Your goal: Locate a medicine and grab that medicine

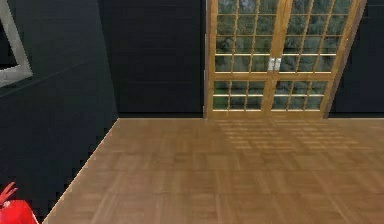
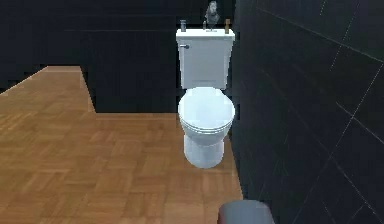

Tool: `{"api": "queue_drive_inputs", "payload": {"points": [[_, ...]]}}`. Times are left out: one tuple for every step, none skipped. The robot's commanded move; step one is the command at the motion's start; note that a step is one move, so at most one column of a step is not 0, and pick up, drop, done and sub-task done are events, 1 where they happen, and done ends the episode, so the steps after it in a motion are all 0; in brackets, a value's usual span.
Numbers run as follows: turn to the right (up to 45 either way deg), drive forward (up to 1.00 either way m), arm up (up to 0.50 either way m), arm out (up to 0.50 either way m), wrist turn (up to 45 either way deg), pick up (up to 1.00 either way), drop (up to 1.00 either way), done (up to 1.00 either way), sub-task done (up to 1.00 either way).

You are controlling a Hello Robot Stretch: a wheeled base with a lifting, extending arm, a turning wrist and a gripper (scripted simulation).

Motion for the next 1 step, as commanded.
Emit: {"api": "queue_drive_inputs", "payload": {"points": [[30.0, 0.0, 0.0, 0.0, 0.0, 0.0, 0.0, 0.0, 0.0]]}}
